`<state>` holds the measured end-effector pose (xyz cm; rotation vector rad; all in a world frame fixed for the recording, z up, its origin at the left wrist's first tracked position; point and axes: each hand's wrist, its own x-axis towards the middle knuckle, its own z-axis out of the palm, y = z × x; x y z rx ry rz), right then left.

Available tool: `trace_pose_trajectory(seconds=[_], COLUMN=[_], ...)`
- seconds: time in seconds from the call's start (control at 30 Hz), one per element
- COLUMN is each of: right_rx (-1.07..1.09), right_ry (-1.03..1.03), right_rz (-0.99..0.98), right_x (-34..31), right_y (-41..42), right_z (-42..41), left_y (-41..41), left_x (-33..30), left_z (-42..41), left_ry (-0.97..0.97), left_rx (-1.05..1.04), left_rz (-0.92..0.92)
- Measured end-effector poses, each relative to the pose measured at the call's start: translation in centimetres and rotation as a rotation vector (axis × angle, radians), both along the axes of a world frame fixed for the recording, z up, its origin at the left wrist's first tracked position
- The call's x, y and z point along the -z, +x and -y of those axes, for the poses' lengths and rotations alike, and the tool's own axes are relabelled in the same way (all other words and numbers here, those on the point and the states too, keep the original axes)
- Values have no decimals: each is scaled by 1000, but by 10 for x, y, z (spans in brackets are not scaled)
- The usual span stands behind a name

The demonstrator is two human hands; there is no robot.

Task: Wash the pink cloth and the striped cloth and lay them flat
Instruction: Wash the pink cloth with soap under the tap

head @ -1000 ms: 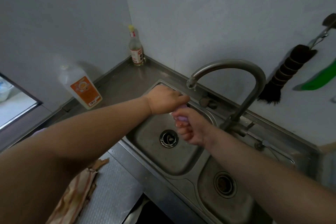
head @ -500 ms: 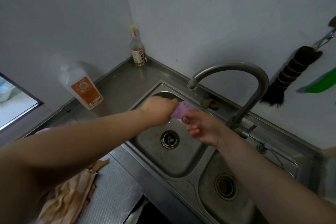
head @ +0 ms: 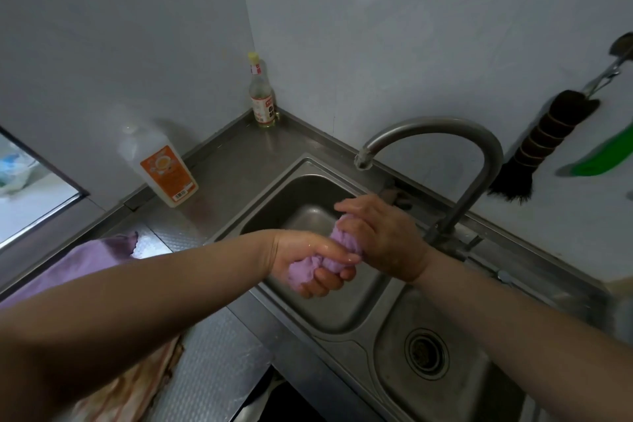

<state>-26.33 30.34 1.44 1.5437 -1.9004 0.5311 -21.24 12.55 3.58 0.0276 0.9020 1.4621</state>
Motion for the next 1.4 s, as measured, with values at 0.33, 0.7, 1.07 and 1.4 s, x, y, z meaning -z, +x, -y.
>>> trace_pose_trajectory(seconds=[0.33, 0.7, 1.07, 1.4], right_rx=[429, 572, 359, 195], right_ry=[694, 443, -320, -406], right_rz=[322, 1294, 2275, 2446], right_x=[-21, -14, -24, -24], right_y=[10, 3, 18, 29], right_z=[20, 25, 33, 21], left_y=[-10, -40, -68, -68], left_x=[-2, -23, -46, -34], left_z=[-41, -22, -13, -15], left_ry=[-1138, -1303, -1026, -837], left_rx=[117, 400, 634, 522], left_rz=[-687, -1797, -2250, -2413])
